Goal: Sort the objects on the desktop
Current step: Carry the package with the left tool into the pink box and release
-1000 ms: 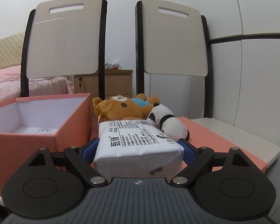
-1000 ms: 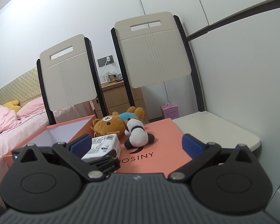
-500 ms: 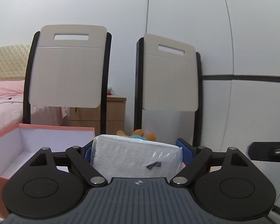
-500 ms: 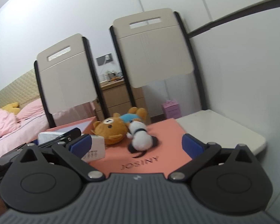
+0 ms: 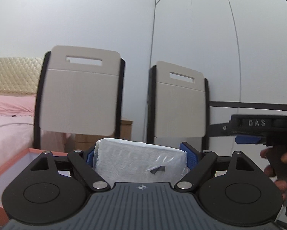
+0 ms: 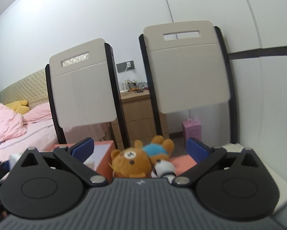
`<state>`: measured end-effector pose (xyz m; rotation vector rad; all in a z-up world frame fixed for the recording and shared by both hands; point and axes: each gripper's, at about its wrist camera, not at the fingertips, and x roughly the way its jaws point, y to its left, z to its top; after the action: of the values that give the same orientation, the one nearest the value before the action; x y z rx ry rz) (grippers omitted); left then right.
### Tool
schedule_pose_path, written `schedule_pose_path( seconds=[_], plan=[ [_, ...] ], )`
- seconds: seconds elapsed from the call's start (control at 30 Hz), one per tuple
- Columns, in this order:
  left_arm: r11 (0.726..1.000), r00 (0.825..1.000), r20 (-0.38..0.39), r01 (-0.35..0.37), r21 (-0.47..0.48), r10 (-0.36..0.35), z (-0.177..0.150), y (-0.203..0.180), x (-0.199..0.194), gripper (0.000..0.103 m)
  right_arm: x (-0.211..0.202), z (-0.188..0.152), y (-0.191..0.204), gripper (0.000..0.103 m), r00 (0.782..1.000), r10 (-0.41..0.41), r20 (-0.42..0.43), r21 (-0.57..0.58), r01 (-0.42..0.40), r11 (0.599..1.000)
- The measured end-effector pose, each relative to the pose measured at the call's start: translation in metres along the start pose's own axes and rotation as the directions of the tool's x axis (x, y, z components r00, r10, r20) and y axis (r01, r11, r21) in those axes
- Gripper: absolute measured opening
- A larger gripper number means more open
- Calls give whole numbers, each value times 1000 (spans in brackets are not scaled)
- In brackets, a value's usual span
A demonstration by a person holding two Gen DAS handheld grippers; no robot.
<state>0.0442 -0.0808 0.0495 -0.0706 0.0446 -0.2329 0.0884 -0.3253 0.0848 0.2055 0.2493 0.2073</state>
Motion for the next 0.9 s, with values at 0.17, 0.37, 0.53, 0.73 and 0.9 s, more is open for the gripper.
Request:
schedule_pose_path(
  seconds=[0.17,0.37,0.53,0.73,0.9],
  plan=[
    [998,998,6,-67,5,66,-2,25,5,87,50,2,10,103,998,39,-43,20,-39,999],
    [991,991,-22,-132,-1,132,-17,56,14,87,80,-17,16,103,999,26,-46,25,-25,999],
    [977,977,-22,-212,-5,212,-24,70,18,87,89,-11,21,103,999,29,-42,9,-28,1000],
    [958,958,36,-284,-41,285,-20,69,8,87,117,-24,24,103,996,-17,-86,-88,9,996],
    [948,946,62,-318,-31,320,-20,62,5,87,117,-31,30,103,993,21,-115,-107,-33,994]
  ],
)
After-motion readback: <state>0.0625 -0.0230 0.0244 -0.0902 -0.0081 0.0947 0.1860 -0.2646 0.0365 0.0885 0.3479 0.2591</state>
